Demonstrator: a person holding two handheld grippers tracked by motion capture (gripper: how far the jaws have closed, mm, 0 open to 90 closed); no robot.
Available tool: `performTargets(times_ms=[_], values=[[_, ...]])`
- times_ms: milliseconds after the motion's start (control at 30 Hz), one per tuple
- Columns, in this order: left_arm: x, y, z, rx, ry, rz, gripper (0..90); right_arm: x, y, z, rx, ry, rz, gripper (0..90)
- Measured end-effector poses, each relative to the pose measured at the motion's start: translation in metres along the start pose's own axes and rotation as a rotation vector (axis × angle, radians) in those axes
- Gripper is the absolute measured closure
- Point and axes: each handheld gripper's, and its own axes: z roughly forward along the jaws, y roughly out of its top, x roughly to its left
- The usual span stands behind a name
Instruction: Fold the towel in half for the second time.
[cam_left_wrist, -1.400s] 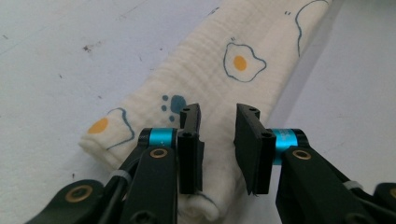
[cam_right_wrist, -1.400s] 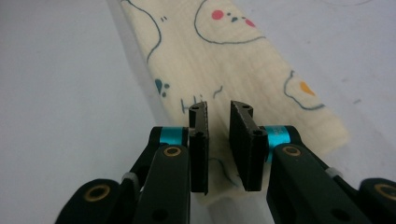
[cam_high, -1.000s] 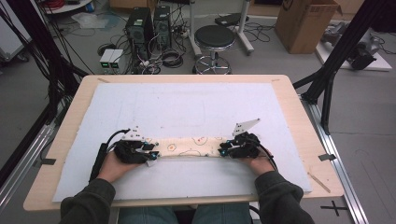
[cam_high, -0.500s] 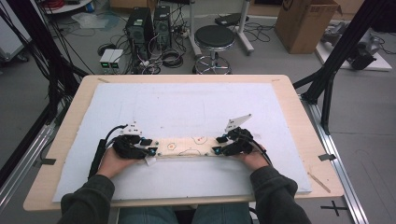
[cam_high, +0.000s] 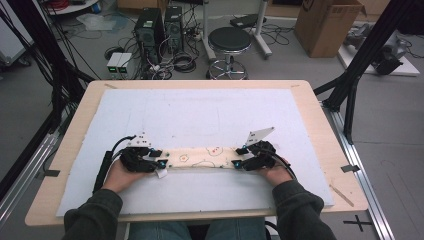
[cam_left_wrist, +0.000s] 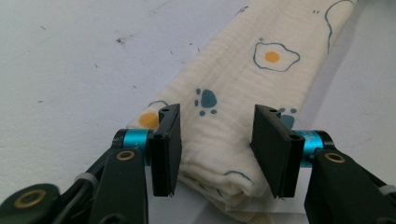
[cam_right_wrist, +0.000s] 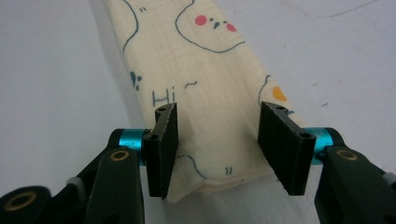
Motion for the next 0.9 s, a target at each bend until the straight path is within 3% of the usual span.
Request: performTargets(times_ms=[400, 533, 700, 900], values=[[-0.006, -0.002, 0.001, -0.002, 0.036, 0.044, 52.8, 0.002, -0.005, 0.001, -0.031, -0.013, -0.015, 47.6], [-0.008, -0.001, 0.001, -0.002, 0.045, 0.042, 52.5, 0.003, -0.006, 0.001, -0.039, -0.024, -0.008, 47.5], [-0.007, 0.000, -0.007, -0.023, 0.034, 0.021, 49.1, 0.002, -0.005, 0.000, -0.055, -0.006, 0.041, 44.5], [0.006, 0.000, -0.022, -0.131, 0.056, -0.066, 47.8, -0.003, -0.001, -0.011, -0.116, 0.009, 0.083, 41.3]])
